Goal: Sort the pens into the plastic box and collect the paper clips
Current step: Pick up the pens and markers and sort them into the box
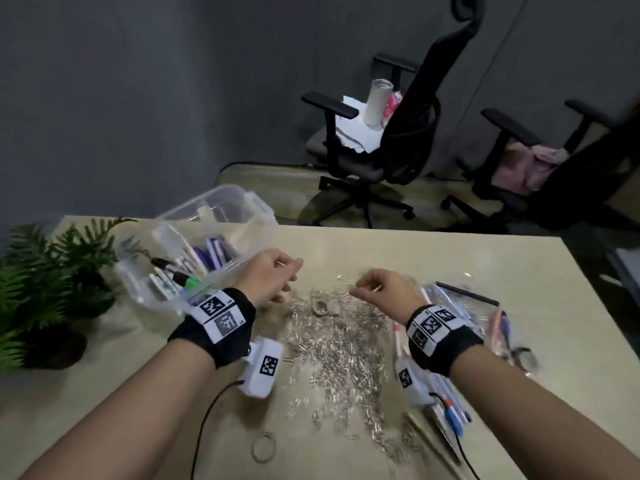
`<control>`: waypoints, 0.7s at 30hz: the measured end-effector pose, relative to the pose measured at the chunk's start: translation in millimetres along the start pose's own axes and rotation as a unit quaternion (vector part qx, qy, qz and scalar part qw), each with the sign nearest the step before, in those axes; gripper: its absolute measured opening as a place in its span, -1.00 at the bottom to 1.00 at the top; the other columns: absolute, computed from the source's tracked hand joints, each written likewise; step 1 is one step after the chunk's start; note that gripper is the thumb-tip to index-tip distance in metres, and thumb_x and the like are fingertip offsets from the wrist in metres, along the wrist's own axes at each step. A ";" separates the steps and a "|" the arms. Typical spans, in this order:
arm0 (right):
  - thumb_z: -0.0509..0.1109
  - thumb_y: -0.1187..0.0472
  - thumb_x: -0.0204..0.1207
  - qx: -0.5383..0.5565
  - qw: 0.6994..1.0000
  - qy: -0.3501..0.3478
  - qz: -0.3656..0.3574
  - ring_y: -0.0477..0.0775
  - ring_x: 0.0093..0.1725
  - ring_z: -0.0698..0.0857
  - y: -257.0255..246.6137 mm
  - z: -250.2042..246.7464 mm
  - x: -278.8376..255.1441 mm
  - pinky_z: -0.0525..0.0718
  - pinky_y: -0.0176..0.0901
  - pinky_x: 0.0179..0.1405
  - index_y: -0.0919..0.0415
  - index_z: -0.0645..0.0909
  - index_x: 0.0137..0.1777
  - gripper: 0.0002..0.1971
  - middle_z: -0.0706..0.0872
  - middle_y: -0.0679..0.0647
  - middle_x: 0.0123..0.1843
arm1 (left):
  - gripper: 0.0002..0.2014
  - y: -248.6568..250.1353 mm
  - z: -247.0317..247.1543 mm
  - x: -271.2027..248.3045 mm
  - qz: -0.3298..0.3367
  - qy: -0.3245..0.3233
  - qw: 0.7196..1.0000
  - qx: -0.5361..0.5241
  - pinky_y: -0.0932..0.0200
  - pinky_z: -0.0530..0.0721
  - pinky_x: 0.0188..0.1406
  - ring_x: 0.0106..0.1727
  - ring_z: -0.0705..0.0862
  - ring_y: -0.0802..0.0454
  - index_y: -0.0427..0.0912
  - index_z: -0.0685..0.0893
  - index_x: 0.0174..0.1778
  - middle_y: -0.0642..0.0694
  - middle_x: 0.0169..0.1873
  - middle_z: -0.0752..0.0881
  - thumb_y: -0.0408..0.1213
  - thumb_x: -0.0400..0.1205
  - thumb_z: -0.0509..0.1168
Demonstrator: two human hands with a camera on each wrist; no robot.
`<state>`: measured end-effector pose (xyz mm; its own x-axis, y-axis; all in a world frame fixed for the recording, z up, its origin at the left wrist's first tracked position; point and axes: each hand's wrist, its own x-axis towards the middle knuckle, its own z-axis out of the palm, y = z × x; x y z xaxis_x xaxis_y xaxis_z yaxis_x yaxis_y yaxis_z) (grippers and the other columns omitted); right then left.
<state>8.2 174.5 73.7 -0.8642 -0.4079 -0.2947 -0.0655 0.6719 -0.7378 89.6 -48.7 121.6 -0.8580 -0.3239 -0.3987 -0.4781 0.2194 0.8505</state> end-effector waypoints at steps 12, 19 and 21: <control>0.54 -0.05 0.40 -0.111 0.981 -0.087 0.133 -0.04 -0.07 0.69 171.6 -46.3 -84.5 0.71 -0.12 0.04 0.08 0.59 0.02 -0.68 0.71 -0.02 -0.06 | -0.71 -58.3 215.8 -30.9 -0.050 -0.109 0.974 0.191 0.06 0.73 -0.06 -0.10 0.68 0.02 -0.12 0.58 0.03 -0.06 -0.07 0.66 -0.09 0.50 0.46; 0.53 -0.15 0.36 -0.173 0.973 -0.083 0.125 -0.09 -0.18 0.68 186.9 -38.0 -81.6 0.70 -0.12 -0.12 0.01 0.54 -0.05 -0.66 0.67 -0.10 -0.16 | -0.75 -69.1 264.7 -14.4 -0.054 -0.036 0.972 0.226 0.23 0.62 -0.25 -0.17 0.65 0.08 -0.17 0.60 -0.03 -0.03 -0.16 0.66 -0.14 0.51 0.46; 0.52 -0.15 0.37 -0.196 0.969 -0.085 0.126 -0.09 -0.23 0.69 186.6 -34.4 -79.9 0.70 -0.12 -0.15 0.02 0.52 -0.06 -0.66 0.69 -0.10 -0.20 | -0.72 -68.4 270.5 -8.2 -0.063 -0.033 0.969 0.237 0.27 0.53 -0.38 -0.22 0.62 0.09 -0.18 0.59 -0.02 -0.02 -0.19 0.65 -0.12 0.51 0.47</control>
<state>47.9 353.8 -19.5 -0.7850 -0.2736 -0.5558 -0.0762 0.9330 -0.3517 78.5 187.9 -26.2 -0.7898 -0.3198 -0.5234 -0.5990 0.5857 0.5461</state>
